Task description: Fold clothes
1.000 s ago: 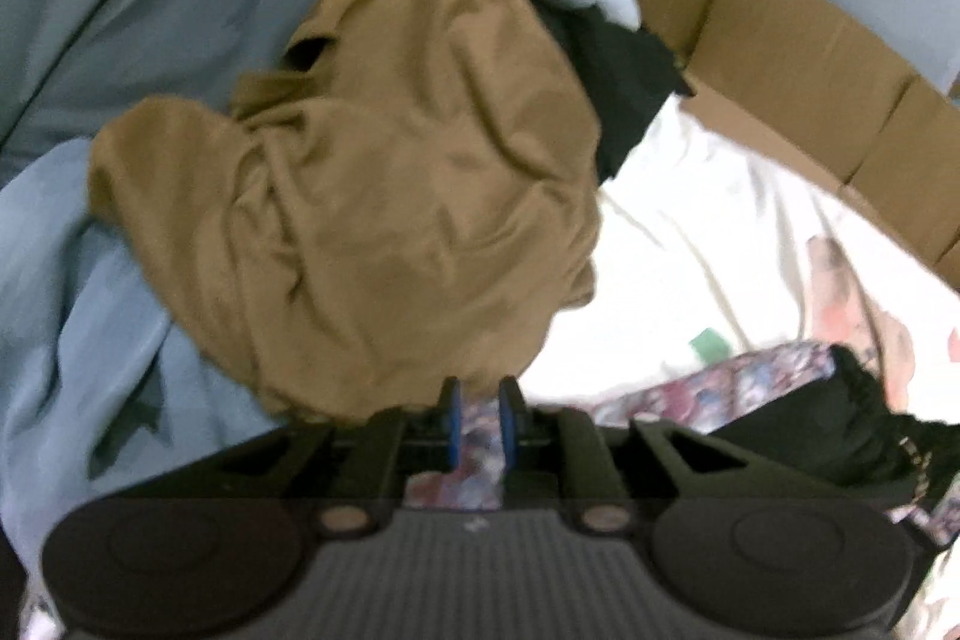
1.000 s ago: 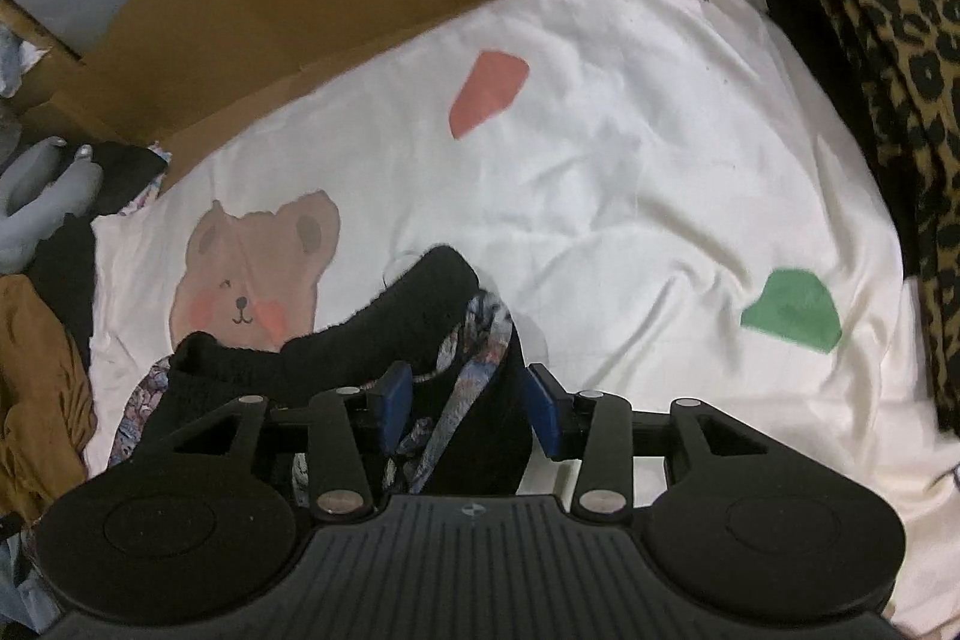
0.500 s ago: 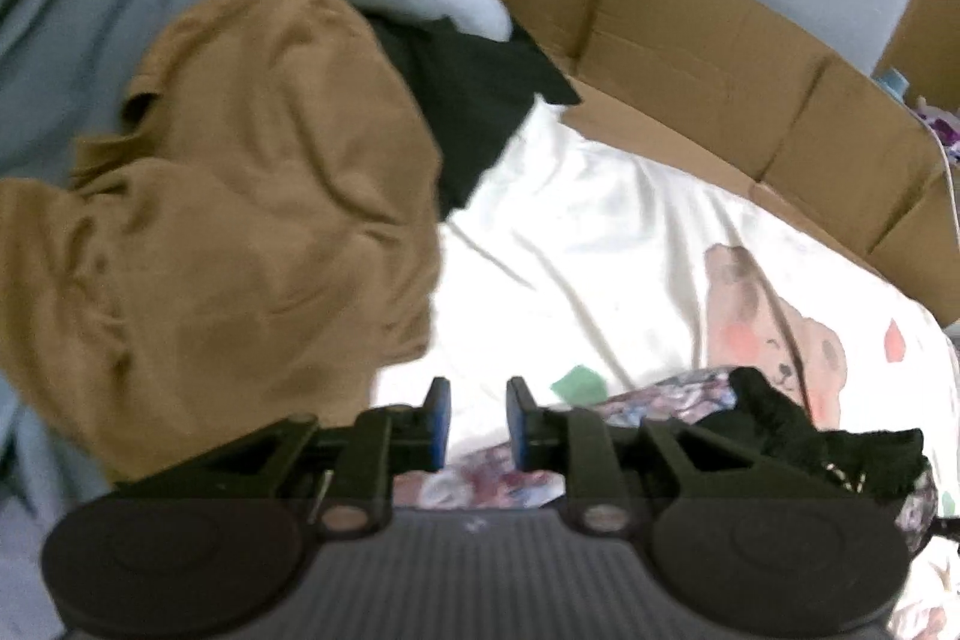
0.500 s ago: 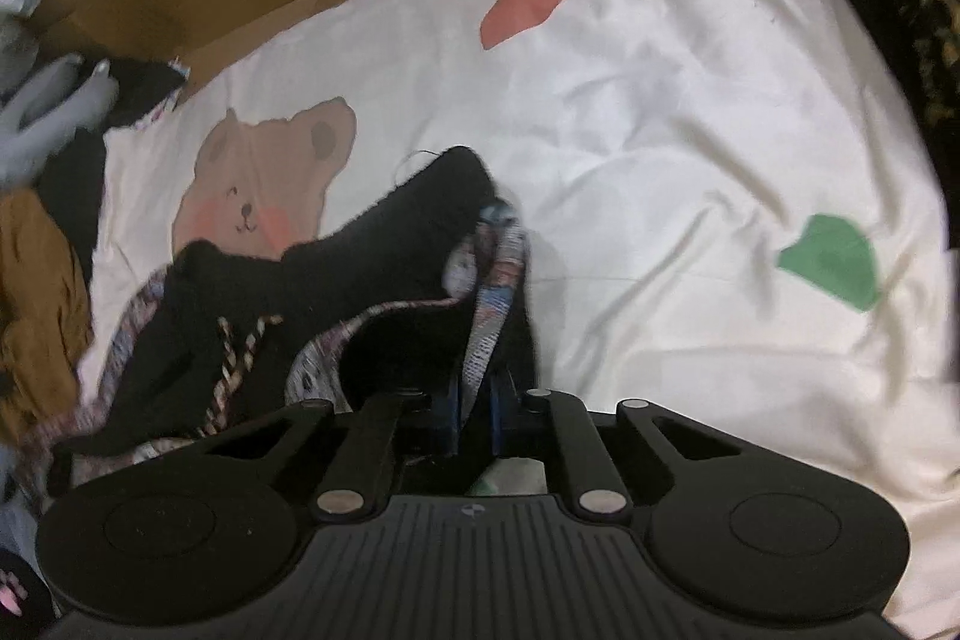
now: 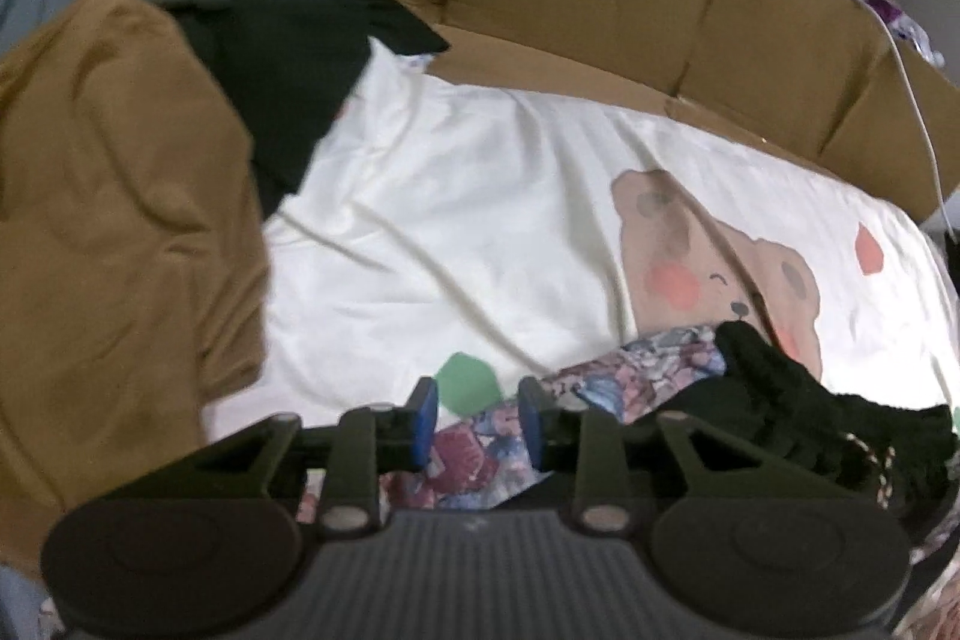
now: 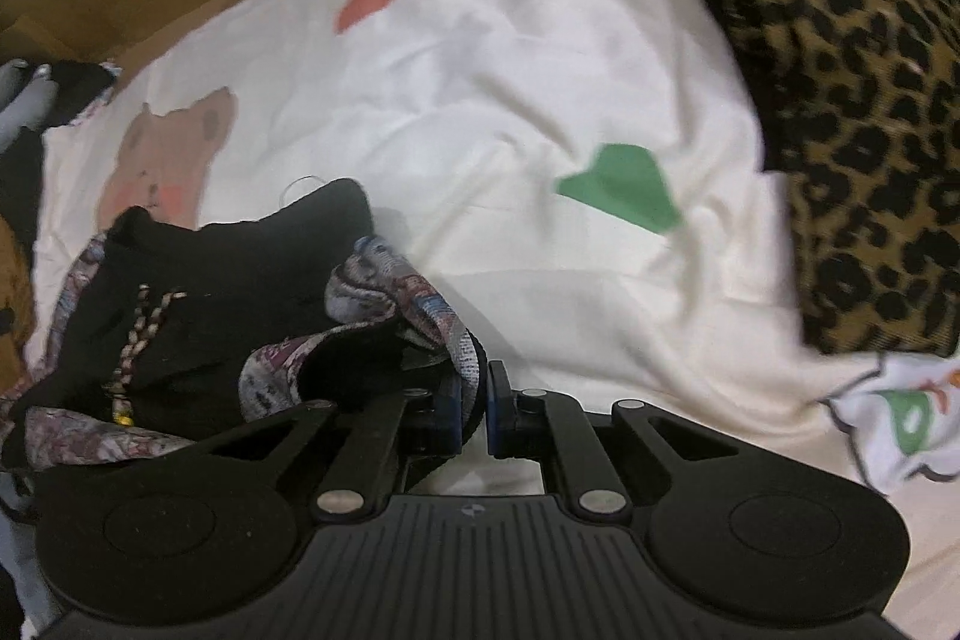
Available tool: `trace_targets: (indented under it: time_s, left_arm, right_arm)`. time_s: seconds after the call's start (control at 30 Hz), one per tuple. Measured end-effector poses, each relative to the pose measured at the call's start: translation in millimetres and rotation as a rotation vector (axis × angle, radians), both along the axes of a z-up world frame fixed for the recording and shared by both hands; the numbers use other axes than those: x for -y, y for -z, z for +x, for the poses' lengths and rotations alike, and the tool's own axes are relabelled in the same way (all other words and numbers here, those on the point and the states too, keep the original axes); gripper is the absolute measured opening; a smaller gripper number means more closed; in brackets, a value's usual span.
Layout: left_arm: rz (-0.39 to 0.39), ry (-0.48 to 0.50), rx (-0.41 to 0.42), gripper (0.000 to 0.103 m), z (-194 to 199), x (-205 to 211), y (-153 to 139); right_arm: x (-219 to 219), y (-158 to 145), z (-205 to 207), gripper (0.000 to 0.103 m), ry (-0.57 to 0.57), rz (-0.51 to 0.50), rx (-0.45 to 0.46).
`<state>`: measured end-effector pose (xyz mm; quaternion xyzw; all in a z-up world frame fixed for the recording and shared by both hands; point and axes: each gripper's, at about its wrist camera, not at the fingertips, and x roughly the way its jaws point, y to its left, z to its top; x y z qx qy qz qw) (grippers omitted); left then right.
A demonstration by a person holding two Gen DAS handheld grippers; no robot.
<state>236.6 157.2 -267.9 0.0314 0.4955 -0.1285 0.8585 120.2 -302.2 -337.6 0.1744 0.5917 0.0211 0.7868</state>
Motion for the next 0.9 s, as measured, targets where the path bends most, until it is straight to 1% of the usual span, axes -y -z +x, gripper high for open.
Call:
trace_targets:
  time_s: [0.07,0.17,0.27,0.3,0.33,0.37,0.4,0.47,0.53,0.63,0.73,0.8,0.87,0.9]
  left_arm:
    - [-0.001,0.039,-0.009,0.033,4,12,7]
    - [-0.004,0.103,-0.015,0.033,6,31,15]
    - [-0.006,0.144,0.0,0.034,11,46,17]
    - [-0.007,0.158,0.004,0.034,13,51,17]
    - [-0.007,0.167,0.011,0.035,16,56,18]
    - [-0.007,0.177,0.017,0.036,19,60,19]
    - [-0.01,0.19,0.023,0.035,22,63,20]
    - [-0.013,0.229,0.021,0.03,28,73,26]
    - [-0.007,0.255,0.017,0.024,31,82,31]
    - [0.005,0.288,0.02,0.024,30,94,37]
    - [0.025,0.331,0.044,0.016,25,104,43]
    - [0.047,0.351,0.067,0.015,21,110,44]
    - [0.047,0.372,0.059,0.01,20,116,46]
    - [0.046,0.379,0.053,0.01,20,118,48]
  right_arm:
    - [5,3,-3,0.005,0.01,-0.012,-0.012]
    - [7,-6,-2,0.007,0.006,-0.008,0.02]
    - [8,-15,0,0.018,0.003,-0.005,0.053]
    - [8,-18,0,0.031,0.002,-0.004,0.063]
    - [9,-21,1,0.048,0.001,-0.003,0.074]
    - [9,-24,2,0.051,-0.001,-0.001,0.085]
    - [9,-27,2,0.051,-0.002,0.0,0.096]
    - [5,-32,8,0.051,-0.008,-0.002,0.119]
    - [0,-32,15,0.051,-0.019,0.004,0.123]
    - [-12,-28,25,0.051,-0.04,-0.018,0.13]
    - [-23,-24,28,0.051,-0.061,-0.033,0.135]
    - [-28,-24,29,0.051,-0.078,-0.043,0.138]
    - [-34,-23,30,0.051,-0.093,-0.052,0.141]
    - [-34,-22,30,0.051,-0.091,-0.056,0.14]
